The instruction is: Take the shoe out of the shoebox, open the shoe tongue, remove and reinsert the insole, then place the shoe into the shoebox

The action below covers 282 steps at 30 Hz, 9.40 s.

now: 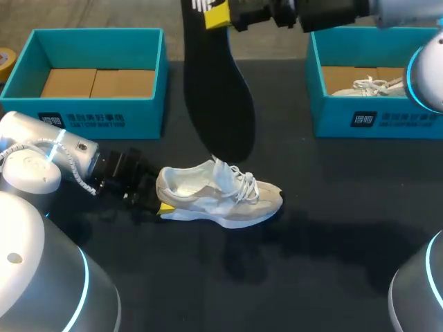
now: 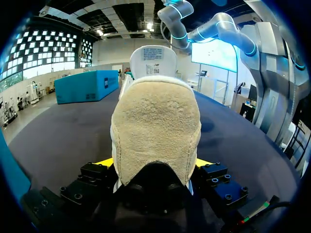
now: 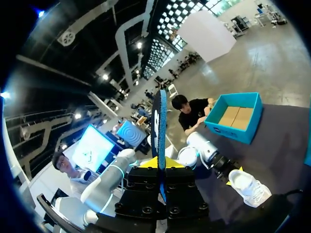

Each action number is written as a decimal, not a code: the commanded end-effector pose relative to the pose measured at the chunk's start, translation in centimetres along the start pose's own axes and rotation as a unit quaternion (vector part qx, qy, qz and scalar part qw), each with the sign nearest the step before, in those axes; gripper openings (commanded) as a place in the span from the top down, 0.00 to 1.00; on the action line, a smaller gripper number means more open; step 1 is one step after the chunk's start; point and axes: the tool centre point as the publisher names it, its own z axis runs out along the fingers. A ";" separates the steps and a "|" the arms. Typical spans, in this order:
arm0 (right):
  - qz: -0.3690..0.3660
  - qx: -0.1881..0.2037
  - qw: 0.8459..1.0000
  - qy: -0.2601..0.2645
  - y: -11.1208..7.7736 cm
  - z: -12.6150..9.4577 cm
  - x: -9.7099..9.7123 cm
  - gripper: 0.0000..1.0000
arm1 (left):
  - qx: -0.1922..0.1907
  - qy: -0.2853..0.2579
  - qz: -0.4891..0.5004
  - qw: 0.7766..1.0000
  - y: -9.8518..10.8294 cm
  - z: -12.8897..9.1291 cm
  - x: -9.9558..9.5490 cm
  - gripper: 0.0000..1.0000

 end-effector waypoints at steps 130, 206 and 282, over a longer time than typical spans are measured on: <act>0.029 -0.040 0.999 -0.015 -5.9 -6.8 -0.6 1.00 | -0.482 0.020 0.026 0.876 -13.2 -8.5 1.8 0.00; 0.029 -0.040 0.999 -0.015 -5.9 -6.8 -0.6 1.00 | -0.409 0.119 0.085 0.900 -8.7 3.9 -3.6 1.00; 0.029 -0.040 0.999 -0.015 -5.9 -6.8 -0.6 1.00 | -0.388 0.664 0.345 0.539 -10.9 10.2 -6.2 1.00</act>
